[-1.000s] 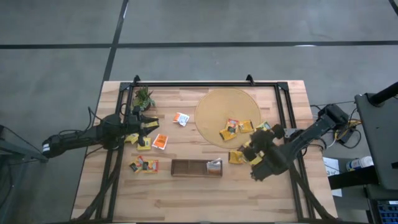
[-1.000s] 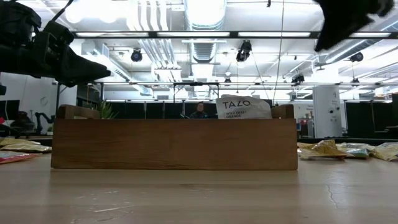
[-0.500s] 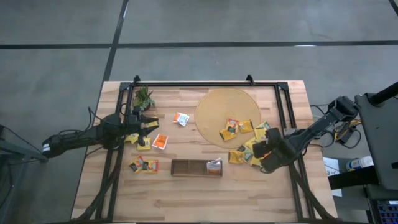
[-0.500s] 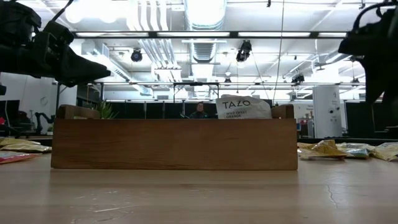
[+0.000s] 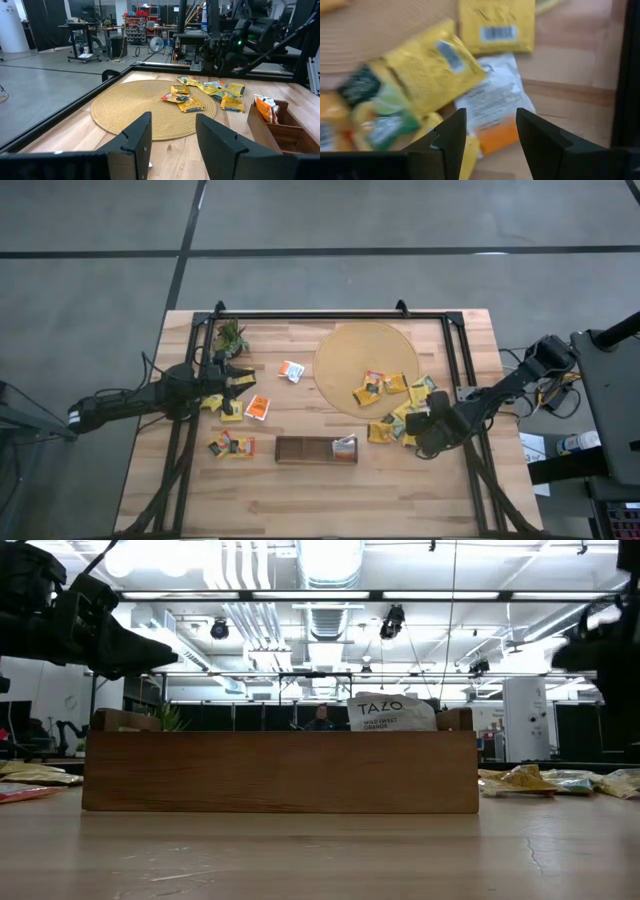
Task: Pick & Place Tea
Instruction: Put the white tea bag into the right section of the wooden organizer
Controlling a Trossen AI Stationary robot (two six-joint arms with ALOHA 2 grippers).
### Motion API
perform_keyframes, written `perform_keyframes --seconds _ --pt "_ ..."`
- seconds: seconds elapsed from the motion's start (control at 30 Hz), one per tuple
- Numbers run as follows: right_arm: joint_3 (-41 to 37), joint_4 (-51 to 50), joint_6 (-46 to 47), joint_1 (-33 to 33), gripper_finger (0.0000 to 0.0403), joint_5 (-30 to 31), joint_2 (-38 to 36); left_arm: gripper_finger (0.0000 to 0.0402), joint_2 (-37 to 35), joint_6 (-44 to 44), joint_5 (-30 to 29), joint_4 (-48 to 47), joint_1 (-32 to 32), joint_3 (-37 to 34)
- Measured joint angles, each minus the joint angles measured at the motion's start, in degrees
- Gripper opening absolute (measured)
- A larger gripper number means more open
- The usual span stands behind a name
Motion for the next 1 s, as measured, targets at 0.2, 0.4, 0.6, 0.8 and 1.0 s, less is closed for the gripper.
perform_keyframes --seconds 0.2,0.4,0.6,0.8,1.0 --pt "-6.7 8.7 0.8 -1.5 0.0171 -5.4 0.0 0.0147 0.0 0.0 0.0 0.0 0.0 0.0" --pt "-9.3 10.8 0.2 -2.0 0.0171 -6.5 -0.3 0.0147 0.0 0.0 0.0 0.0 0.0 0.0" --pt "-8.2 9.4 -3.2 -2.0 0.0132 -7.3 0.0 0.0147 0.0 0.0 0.0 0.0 0.0 0.0" --pt "-7.3 7.4 -6.0 -2.0 0.0041 -7.9 0.0 0.0147 0.0 0.0 0.0 -0.1 0.0 0.0" --pt "-5.7 5.0 -6.0 -2.0 0.0018 -8.0 -0.8 0.0147 0.0 0.0 0.0 -0.1 0.0 0.0"
